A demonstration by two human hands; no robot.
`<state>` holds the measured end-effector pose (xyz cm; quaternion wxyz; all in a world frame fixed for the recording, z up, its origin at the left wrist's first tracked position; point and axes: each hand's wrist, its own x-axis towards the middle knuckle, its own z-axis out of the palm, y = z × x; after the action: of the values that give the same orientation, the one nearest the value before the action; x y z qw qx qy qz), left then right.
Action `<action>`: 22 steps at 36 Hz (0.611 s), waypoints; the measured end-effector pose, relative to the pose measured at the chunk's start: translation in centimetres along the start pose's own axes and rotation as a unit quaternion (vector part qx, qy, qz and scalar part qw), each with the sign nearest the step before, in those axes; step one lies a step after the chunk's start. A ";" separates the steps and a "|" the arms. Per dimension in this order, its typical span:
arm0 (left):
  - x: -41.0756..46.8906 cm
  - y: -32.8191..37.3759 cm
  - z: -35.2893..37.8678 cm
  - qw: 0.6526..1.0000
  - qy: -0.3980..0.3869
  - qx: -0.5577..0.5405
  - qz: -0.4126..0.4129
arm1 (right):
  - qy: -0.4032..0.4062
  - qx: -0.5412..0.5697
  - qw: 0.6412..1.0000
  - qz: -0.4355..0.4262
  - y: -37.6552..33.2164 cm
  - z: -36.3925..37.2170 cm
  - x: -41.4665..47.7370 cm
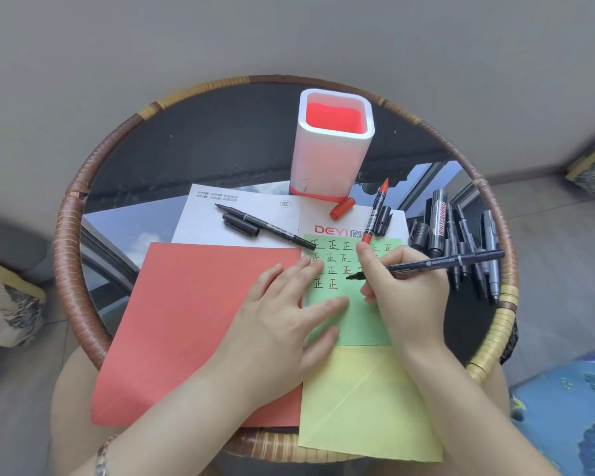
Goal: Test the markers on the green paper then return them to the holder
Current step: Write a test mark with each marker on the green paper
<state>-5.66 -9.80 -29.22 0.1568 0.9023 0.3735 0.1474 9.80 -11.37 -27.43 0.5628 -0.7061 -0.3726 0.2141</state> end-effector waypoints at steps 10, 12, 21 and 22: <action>0.1 0.1 -0.1 1.000 0.001 0.018 0.010 | 0.004 -0.055 0.998 -0.027 0.7 0.2 0.1; 0.1 0.2 -0.2 1.000 0.001 0.020 0.011 | 0.003 -0.058 0.998 -0.033 0.7 0.2 0.1; 0.1 0.2 -0.2 1.000 -0.004 0.017 0.007 | -0.004 -0.085 0.995 -0.044 0.7 0.6 0.2; 0.1 0.2 -0.2 1.000 -0.004 0.016 0.006 | -0.004 -0.090 0.995 -0.047 0.8 0.6 0.2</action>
<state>-5.50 -9.81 -28.91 0.1427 0.9077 0.3695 0.1387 9.72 -10.91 -28.29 0.5050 -0.7345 -0.4256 0.1561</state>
